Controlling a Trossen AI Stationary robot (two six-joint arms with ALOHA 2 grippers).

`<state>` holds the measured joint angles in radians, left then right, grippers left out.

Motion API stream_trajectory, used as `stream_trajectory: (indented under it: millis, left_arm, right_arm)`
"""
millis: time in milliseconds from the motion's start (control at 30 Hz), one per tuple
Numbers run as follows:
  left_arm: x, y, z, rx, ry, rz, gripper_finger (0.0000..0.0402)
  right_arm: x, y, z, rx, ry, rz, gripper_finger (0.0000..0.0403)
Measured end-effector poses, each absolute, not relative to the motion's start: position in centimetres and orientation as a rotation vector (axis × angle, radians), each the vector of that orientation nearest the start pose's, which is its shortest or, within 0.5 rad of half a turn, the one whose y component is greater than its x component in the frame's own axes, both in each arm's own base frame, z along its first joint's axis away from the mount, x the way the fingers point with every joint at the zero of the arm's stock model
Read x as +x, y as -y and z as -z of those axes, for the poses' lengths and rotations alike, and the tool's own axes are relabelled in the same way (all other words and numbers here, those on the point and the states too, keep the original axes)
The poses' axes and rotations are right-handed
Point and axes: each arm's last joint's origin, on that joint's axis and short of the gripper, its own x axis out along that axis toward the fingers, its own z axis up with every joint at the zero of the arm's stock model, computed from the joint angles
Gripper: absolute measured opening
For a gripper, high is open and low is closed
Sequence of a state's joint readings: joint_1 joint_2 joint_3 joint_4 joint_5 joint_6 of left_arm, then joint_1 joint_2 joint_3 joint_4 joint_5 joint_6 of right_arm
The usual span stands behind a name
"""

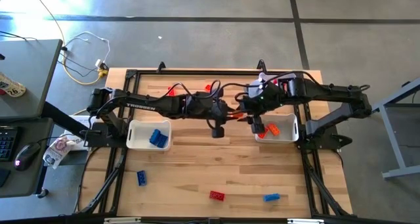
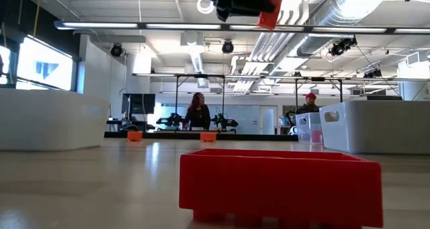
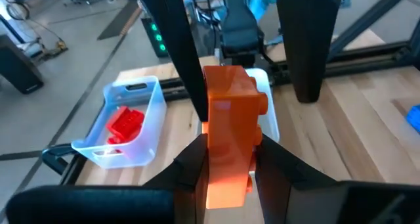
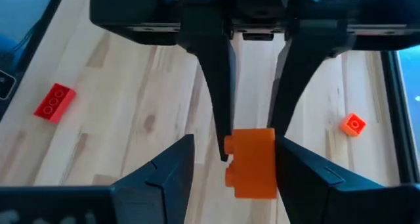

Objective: Sort & place blocks by color
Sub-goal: Put the orange game piece into the gray bin

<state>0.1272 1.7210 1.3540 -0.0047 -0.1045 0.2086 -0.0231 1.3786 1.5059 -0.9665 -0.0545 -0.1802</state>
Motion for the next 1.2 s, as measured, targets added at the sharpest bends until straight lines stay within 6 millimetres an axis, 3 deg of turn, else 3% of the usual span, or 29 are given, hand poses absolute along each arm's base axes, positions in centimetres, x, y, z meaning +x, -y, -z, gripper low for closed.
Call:
stream_trajectory:
  millis: [267, 533, 900, 1200]
  left_arm:
    - [39.8, -5.3, -30.3, 0.183, -0.334, -0.213, 0.0073]
    - [39.8, -5.5, -30.3, 0.182, -0.339, -0.24, 0.0074]
    - [39.6, -6.4, -30.2, 0.181, -0.342, -0.248, 0.0076]
    - [39.5, -6.8, -29.9, 0.235, -0.39, -0.271, 0.0159]
  right_arm:
    - [26.8, 0.8, -38.0, -0.19, -0.864, 0.006, 0.0177]
    - [26.7, 0.8, -37.9, -0.193, -0.883, -0.011, 0.0077]
    - [26.7, 0.9, -37.9, -0.183, -0.888, 0.041, 0.0073]
    - [26.4, 1.3, -37.2, -0.084, -0.96, 0.124, 0.0073]
